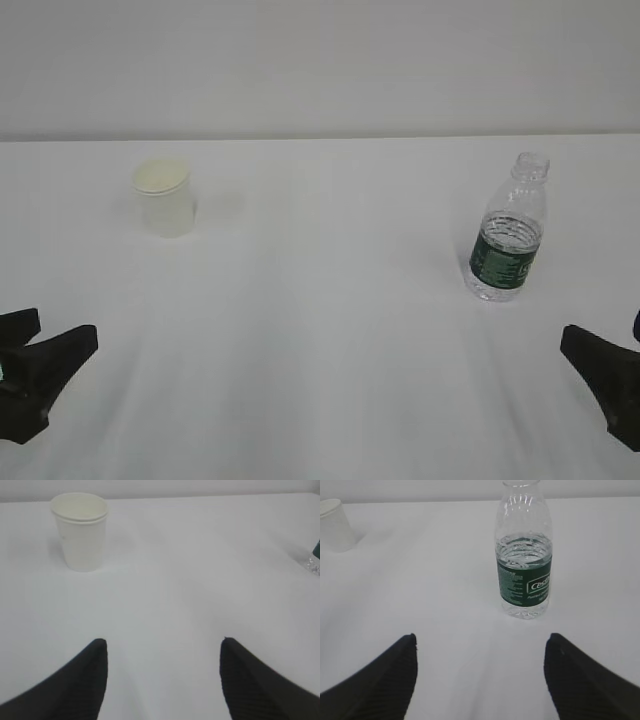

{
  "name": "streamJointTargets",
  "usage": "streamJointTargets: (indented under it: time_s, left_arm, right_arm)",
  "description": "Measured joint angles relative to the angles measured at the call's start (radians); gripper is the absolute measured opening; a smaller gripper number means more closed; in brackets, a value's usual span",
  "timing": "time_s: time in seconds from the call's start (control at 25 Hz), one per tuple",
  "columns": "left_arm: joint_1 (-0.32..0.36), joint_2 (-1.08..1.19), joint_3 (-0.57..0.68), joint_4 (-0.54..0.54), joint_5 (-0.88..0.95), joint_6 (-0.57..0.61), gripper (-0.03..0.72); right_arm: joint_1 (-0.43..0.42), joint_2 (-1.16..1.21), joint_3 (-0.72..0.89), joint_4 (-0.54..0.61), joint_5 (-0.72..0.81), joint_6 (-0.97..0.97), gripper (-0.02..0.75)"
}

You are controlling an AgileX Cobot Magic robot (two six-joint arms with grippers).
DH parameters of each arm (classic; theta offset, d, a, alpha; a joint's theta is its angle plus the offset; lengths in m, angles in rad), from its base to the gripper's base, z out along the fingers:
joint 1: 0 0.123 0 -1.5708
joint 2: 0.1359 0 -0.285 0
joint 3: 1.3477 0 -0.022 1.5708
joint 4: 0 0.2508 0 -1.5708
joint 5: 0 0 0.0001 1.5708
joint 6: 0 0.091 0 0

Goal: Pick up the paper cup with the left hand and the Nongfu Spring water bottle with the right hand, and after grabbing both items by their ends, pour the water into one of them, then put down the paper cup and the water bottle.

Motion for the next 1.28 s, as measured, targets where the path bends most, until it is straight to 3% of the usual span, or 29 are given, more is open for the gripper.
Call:
streamJointTargets:
  time_s: [0.32,0.6,0.8,1.28]
  left_arm:
    - [0.0,0.122,0.0,-0.025,-0.202,-0.002,0.505]
    - [0.0,0.22,-0.004,-0.068,-0.228,0.008,0.509]
    - [0.0,0.285,-0.007,-0.128,-0.231,0.175,0.554]
    - [0.0,0.362,-0.046,-0.154,-0.234,0.204,0.571]
  right_arm:
    - [0.0,0.181,0.0,0.018,-0.197,-0.062,0.589]
    - [0.0,0.401,0.0,-0.058,-0.455,-0.049,0.589]
    - [0.0,0.525,0.0,-0.03,-0.477,-0.134,0.589]
    - [0.0,0.545,-0.002,0.09,-0.488,-0.252,0.589]
